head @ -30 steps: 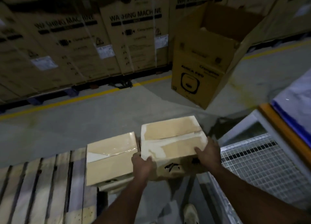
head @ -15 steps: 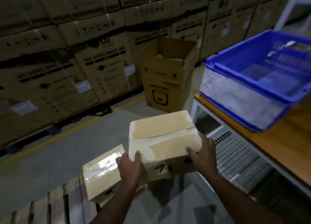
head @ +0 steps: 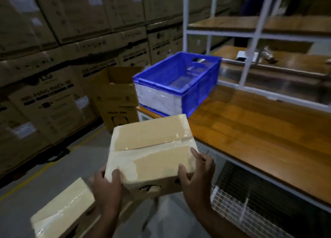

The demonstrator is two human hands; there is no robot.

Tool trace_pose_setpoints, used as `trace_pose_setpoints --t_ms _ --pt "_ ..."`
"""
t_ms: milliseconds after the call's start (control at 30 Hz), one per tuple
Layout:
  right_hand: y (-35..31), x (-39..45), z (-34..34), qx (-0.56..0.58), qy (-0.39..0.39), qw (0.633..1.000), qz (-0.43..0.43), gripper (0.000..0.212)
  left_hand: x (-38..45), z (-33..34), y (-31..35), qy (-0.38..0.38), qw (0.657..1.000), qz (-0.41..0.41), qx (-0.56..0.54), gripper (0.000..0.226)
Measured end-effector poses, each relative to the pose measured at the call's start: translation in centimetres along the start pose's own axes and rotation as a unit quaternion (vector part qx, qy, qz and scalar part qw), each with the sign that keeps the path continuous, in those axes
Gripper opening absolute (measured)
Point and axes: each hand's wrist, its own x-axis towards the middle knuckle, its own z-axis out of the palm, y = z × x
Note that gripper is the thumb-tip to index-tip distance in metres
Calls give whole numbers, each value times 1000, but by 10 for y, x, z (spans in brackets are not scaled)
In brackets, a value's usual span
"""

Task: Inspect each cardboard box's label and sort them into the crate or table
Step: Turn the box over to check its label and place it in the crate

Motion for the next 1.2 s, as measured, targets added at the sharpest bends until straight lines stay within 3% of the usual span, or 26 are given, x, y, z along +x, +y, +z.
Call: trace_pose_setpoints --t_ms 400,633,967,1100,1200 --pt "-24 10 -163 11 193 981 -11 61 -95 16 98 -39 986 97 -128 41" --pt "8 76 -206 -7 238 970 39 63 -113 94 158 -135 961 174 -165 33" --pt "91 120 -210 -95 238 956 140 54 -98 216 178 -299 925 217 -87 28" --pt "100 131 -194 -176 254 937 163 48 -76 249 179 -347 898 269 -34 36" --pt "96 147 -181 -303 255 906 151 34 -64 269 189 -356 880 315 7 41"
